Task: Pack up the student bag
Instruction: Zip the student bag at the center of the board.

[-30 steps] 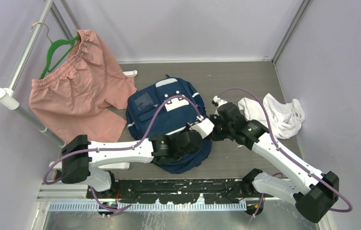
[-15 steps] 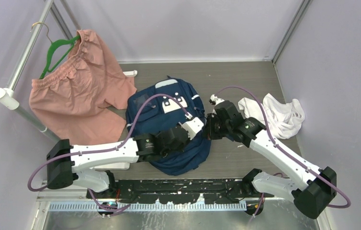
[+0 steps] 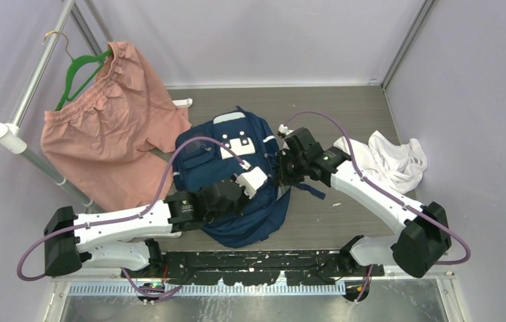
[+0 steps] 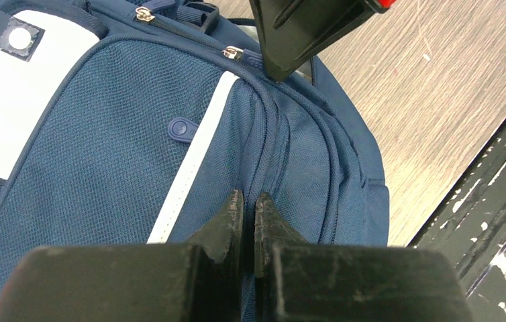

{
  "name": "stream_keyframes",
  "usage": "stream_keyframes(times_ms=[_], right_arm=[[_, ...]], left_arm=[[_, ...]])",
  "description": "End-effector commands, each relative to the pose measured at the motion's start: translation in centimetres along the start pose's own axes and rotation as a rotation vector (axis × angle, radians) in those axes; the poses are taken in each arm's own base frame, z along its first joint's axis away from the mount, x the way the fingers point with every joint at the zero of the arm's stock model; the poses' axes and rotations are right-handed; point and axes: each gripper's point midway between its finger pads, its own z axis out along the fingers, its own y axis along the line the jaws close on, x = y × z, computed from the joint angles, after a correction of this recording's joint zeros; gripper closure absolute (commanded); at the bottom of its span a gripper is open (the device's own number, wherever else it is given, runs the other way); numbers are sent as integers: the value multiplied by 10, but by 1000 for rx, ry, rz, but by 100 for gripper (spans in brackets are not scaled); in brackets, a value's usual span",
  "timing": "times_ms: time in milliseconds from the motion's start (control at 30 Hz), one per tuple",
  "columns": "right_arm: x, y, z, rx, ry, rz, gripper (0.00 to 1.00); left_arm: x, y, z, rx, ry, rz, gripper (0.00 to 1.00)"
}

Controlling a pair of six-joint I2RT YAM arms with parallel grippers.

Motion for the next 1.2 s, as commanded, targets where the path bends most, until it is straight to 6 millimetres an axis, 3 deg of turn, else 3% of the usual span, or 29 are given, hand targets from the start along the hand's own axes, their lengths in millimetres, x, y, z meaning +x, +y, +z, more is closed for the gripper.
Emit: stream_keyframes(times_ms=[0, 133, 300, 400, 500, 533, 633, 700, 767, 933, 1067, 1167], right_arm=[[-67, -28, 18, 124, -202, 4, 99], [-74, -32, 34, 132, -188, 10, 99], [-81, -39, 27, 150, -235, 44, 99], [-94, -53, 19, 189, -270, 90, 99], [-122, -61, 12, 166, -316, 130, 99], [-134, -62, 9, 167, -335, 137, 95], [-151, -59, -1, 185, -317, 135, 47], [-152, -57, -17, 188, -356, 147, 24], [-141, -66, -33, 228, -397, 180, 13], [-78, -74, -59, 192, -420, 264, 11], [-20, -66, -66, 87, -362, 272, 10], [3, -56, -73, 6, -348, 280, 14]], left_arm=[[-1, -15, -22, 106, -8, -5, 100], [0, -20, -24, 138, -16, -14, 100], [-3, -23, -24, 148, -25, -36, 97], [-12, -20, -22, 119, -19, -50, 61], [-30, -18, -22, 104, -25, -59, 47], [-36, -16, -21, 89, -35, -62, 41], [-51, -6, -21, 25, -53, -62, 36], [-53, 4, -23, -31, -39, -61, 36], [-48, 15, -27, -105, -16, -61, 38], [-9, 61, -56, -409, 73, -228, 47], [57, 74, -82, -535, 171, -460, 47], [101, 81, -91, -609, 189, -612, 39]])
